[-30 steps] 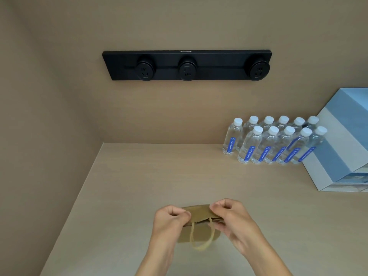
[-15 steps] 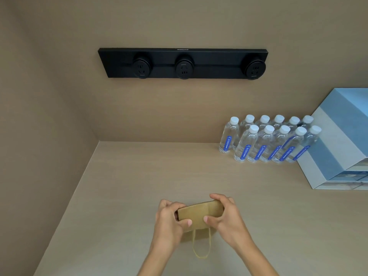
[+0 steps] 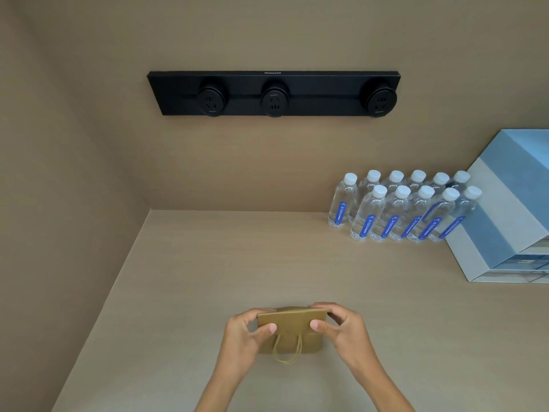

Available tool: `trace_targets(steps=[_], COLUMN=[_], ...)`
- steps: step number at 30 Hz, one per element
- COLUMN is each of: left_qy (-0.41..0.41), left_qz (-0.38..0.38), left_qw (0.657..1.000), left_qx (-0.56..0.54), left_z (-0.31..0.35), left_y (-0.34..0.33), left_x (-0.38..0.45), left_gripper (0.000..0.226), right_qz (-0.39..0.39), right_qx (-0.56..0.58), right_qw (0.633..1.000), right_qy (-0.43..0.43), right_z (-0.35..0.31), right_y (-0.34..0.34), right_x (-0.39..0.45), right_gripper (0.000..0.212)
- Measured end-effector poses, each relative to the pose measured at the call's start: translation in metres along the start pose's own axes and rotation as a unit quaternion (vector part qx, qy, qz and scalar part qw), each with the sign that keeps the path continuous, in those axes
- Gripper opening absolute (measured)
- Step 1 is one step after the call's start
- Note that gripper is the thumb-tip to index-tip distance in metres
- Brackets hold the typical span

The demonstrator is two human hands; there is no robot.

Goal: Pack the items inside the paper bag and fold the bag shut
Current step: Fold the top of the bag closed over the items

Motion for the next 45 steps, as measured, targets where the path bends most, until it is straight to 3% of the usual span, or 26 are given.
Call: trace_targets(steps=[9,14,16,19,21,26,29,35,38,41,45], left_qy=[-0.009,-0.076,-0.184,-0.293,-0.305,-0.287,-0.291,-0.274,-0.254,-0.23,-0.228], left_qz=[0.0,-0.018,-0.02,-0.036,-0.049,-0.076,-0.076,-0.033,0.0,0.023,0.023], left_qw=[1.0,0.984,0.935,0.827,0.804,0.83,0.816,0.831,0.84,0.856,0.856], left_qx=[0.02,0.159,0.303,0.478,0.508,0.471,0.493,0.483,0.48,0.462,0.463], left_z=[-0.004,0.016,0.043,0.07,0.076,0.075,0.068,0.067,0.069,0.068,0.069], left_y=[0.0,-0.007,-0.017,-0.044,-0.056,-0.065,-0.07,-0.066,-0.061,-0.054,-0.057], left_x=[0.004,0.008,0.006,0.001,0.004,0.005,0.0,-0.002,-0.001,0.0,0.001], left_gripper=[0.021,0.026,0.02,0.024,0.027,0.028,0.033,0.034,0.034,0.028,0.026], right_qz=[0.059,0.023,0.009,-0.008,-0.016,-0.041,-0.05,-0.044,-0.01,0.045,-0.016], right_qx=[0.002,-0.093,-0.137,-0.186,-0.193,-0.161,-0.202,-0.25,-0.167,0.0,-0.057], right_qw=[0.997,0.99,0.982,0.969,0.966,0.979,0.969,0.954,0.977,0.994,0.996], right_qy=[0.048,0.101,0.128,0.16,0.17,0.115,0.135,0.161,0.132,0.096,0.065], right_z=[0.008,-0.005,-0.011,-0.012,-0.009,0.007,0.004,0.0,-0.001,-0.003,0.002], right_y=[0.018,0.009,0.002,-0.005,-0.004,0.005,-0.003,-0.008,-0.003,0.008,-0.006], right_x=[-0.001,0.013,0.018,0.021,0.023,0.031,0.032,0.032,0.027,0.011,-0.003], right_gripper=[0.032,0.042,0.038,0.03,0.025,0.018,0.02,0.022,0.023,0.004,0.008])
Point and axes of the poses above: each hand's wrist, its own x-axis towards the middle knuckle, its own y-axis out of the back of the hand, z = x × y, the point moved 9 cm from there along x, towards the middle knuckle, and after that the axes turned 3 degrees about y, right-handed, at the moved point
